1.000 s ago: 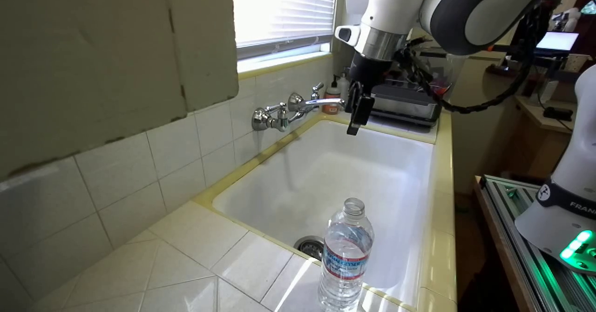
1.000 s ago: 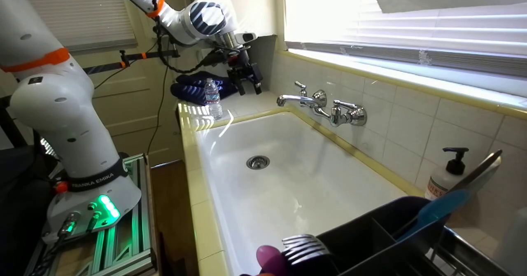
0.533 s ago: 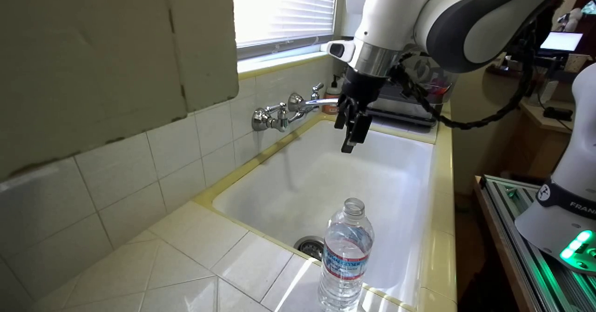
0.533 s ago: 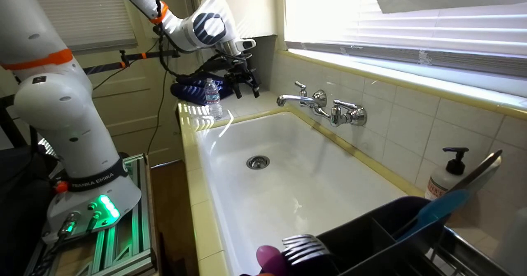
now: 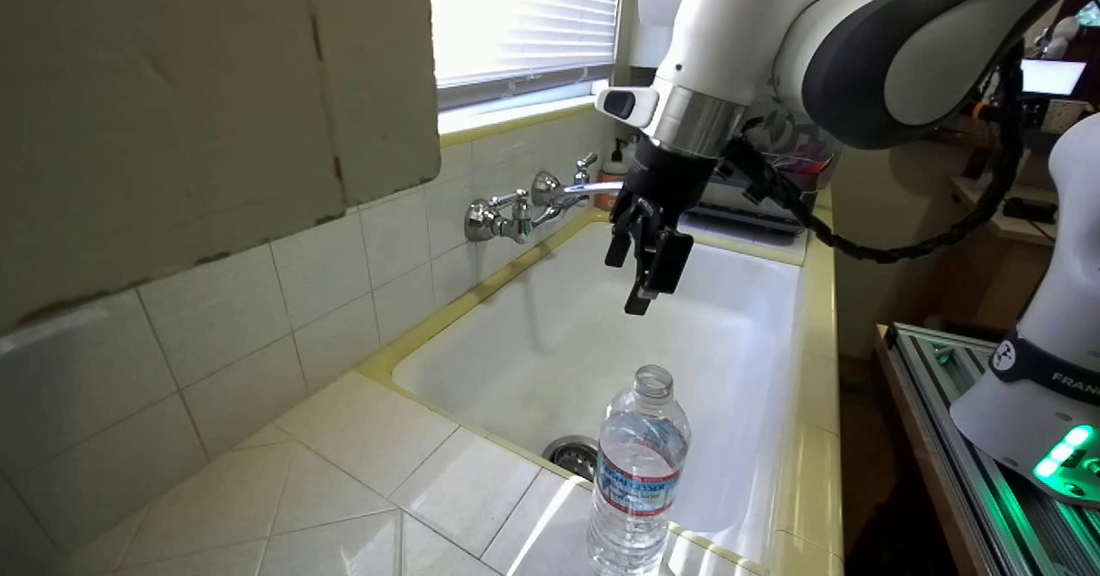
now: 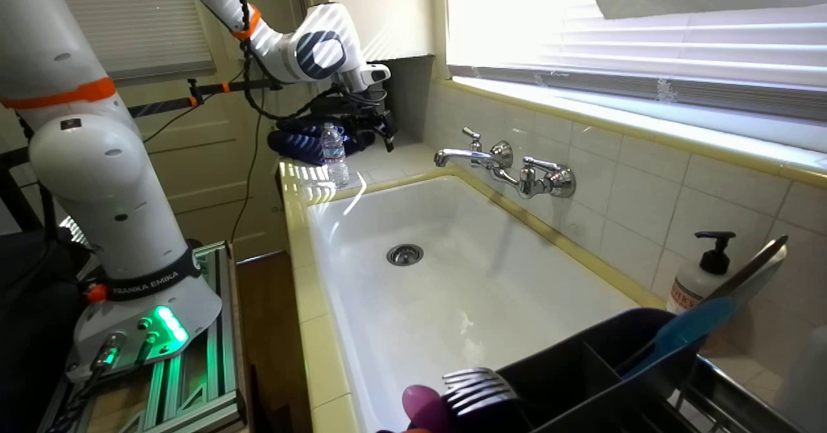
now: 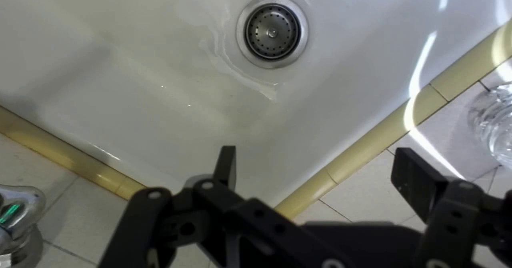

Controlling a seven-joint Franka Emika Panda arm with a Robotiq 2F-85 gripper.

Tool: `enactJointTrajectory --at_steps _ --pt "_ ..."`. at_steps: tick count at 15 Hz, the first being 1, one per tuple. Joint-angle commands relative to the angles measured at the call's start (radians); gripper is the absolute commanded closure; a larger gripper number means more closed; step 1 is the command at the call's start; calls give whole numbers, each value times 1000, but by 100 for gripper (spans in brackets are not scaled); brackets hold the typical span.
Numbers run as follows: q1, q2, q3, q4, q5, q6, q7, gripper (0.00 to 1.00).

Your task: Pour out the water from the bottle

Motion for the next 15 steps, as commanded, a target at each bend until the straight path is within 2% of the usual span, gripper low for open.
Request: enactJointTrajectory --at_steps 1,6,9,12,13,15 --pt "40 -4 9 -29 109 27 -45 0" --pt "69 -13 17 -44 205 6 -74 0" --pt "90 9 18 -31 249 -5 -152 0" --pt "103 28 26 -17 258 -29 -217 0" --pt "87 14 27 -25 224 -4 -162 0" --pt "88 17 29 -22 224 -4 -164 0"
